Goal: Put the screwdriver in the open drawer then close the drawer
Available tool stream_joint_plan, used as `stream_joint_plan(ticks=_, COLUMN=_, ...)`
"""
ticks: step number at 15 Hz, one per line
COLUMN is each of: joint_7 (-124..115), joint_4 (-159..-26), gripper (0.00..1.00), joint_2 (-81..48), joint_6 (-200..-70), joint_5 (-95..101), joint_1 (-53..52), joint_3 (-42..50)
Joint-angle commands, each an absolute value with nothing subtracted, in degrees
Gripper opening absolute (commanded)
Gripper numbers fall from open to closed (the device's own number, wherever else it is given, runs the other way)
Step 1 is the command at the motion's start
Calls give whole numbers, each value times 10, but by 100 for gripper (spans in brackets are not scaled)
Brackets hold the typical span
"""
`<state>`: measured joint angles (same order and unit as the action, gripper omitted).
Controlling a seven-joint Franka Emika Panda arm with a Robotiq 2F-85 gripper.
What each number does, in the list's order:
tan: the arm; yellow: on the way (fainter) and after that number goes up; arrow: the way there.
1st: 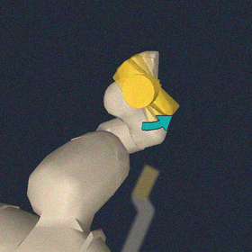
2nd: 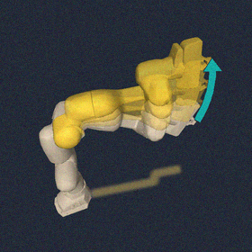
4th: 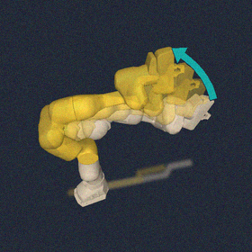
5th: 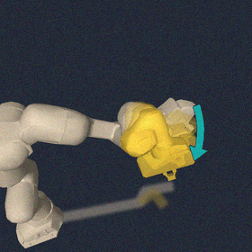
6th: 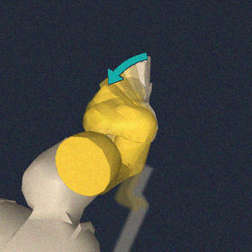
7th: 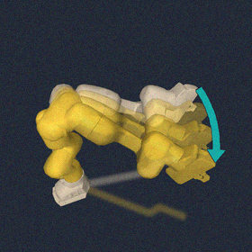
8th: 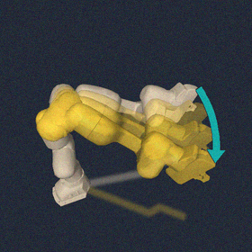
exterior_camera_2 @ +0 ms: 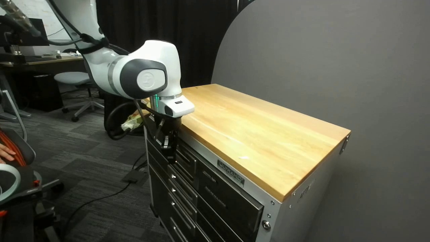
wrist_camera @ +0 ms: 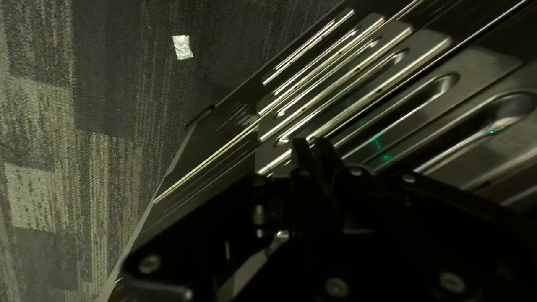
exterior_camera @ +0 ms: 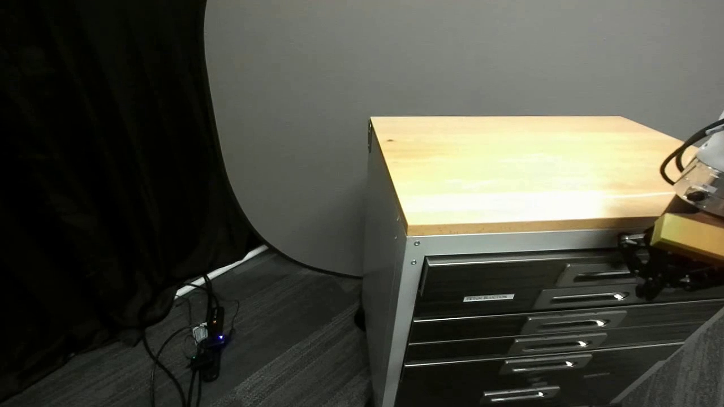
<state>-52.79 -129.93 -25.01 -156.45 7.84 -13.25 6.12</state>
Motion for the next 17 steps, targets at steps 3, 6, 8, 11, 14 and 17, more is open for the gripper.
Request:
stream_joint_plan(ticks=3, joint_7=-483, joint_4=-1351, gripper=37, joint_2=-121, joint_6=-1558, joint_5=86, joint_1=-133, joint_3=62)
stream_joint_plan(ticks=6, joint_7=-414, joint_4=-1354, gripper=58, joint_2=-42, joint_6=-1480, joint_5=85, joint_1=-119, joint_3=36)
stream_joint_plan(ticks=8, joint_7=-351, joint_4=-1345, gripper=74, joint_2=12, joint_6=-1409, joint_5=60, joint_1=-109, joint_3=8)
stream_joint_plan(ticks=11, joint_7=-261, joint_4=-1310, gripper=97, joint_2=80, joint_6=-1284, joint_5=32, joint_1=-110, joint_3=-29)
stream_joint_plan(ticks=14, joint_7=-192, joint_4=-1266, gripper=100, joint_2=107, joint_6=-1188, joint_5=-8, joint_1=-110, joint_3=-54)
stream_joint_plan(ticks=17, joint_7=-215, joint_4=-1275, gripper=100, joint_2=110, joint_6=-1199, joint_5=2, joint_1=-99, joint_3=-69)
